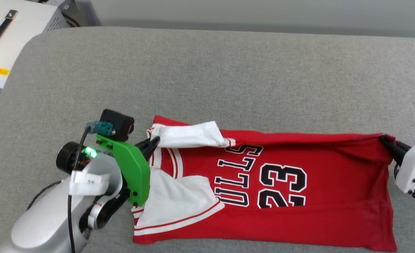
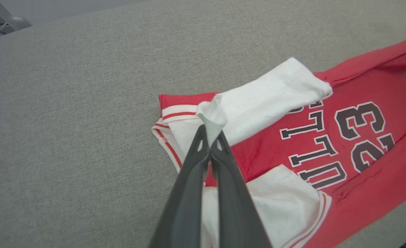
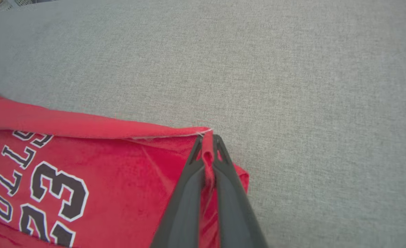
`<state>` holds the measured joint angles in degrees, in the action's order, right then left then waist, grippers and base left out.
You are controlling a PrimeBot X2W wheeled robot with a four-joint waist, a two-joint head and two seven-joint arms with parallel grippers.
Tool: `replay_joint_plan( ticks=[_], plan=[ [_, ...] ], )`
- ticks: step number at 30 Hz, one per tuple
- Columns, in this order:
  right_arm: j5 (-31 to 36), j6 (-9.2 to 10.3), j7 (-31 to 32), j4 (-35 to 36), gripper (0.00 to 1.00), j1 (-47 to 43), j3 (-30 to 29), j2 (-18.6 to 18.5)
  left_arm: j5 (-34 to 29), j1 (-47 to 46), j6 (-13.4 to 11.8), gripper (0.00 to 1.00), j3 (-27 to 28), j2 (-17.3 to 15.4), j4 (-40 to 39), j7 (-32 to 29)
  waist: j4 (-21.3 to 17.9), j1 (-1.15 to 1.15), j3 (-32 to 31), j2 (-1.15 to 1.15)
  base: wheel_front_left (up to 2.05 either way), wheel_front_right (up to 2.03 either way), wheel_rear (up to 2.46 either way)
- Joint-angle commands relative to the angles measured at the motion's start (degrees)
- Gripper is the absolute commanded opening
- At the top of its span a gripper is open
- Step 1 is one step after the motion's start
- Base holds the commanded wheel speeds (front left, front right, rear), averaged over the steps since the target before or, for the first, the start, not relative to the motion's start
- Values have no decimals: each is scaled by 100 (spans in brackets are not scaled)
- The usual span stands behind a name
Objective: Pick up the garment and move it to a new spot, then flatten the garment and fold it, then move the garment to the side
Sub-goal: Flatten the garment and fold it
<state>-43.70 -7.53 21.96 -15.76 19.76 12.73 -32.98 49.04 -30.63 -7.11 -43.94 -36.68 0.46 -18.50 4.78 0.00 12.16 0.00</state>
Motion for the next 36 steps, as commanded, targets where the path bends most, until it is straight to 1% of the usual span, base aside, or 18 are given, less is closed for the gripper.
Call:
replay_joint_plan(
  ticks=[1,7,10,11,21,22,23,24,25,26,27,30,36],
  plan=[
    [-97,4,-63,111,0,-228,12,-42,78,227,-79,0,13,-73,-70,62,32,0,-266,0,0,0,0],
    [-368,4,-96,520,0,-903,60,-189,285,914,-241,0,-48,-246,-354,110,40,0,-417,0,0,0,0],
    [-494,4,-23,722,0,-1198,125,-273,328,1186,-276,0,-137,-300,-397,115,42,0,-439,0,0,0,0],
    [-601,4,76,854,0,-1415,174,-359,297,1346,-309,0,-208,-342,-347,146,33,0,-459,0,0,0,0],
    [-672,4,339,1125,0,-1756,407,-630,244,1553,-268,0,-454,-270,-86,124,10,0,-438,0,0,0,0],
    [-669,4,362,1137,0,-1774,451,-646,231,1544,-245,20,-491,-249,-31,105,10,0,-428,0,0,0,0],
    [-673,4,373,1149,0,-1785,483,-654,223,1534,-230,24,-509,-228,10,103,9,0,-416,0,0,0,0],
    [-687,4,401,1147,0,-1798,516,-663,212,1519,-218,40,-531,-204,66,97,6,0,-401,0,0,0,0],
    [-689,4,432,1132,0,-1809,539,-673,192,1506,-207,87,-553,-189,107,93,3,0,-391,0,0,0,0],
    [-676,4,469,1086,79,-1823,541,-678,174,1494,-215,100,-565,-165,170,101,-2,0,-379,0,0,0,0],
    [-669,4,518,1055,100,-1832,560,-675,135,1480,-239,100,-577,-151,229,114,-7,0,-370,0,0,0,0],
    [-644,4,541,1091,100,-1809,675,-664,51,1438,-232,100,-648,-93,375,121,-29,0,-357,0,0,0,0],
    [-707,4,511,1175,100,-1789,774,-705,126,1456,-261,100,-554,57,468,343,-68,0,-492,0,0,0,0]
  ],
)
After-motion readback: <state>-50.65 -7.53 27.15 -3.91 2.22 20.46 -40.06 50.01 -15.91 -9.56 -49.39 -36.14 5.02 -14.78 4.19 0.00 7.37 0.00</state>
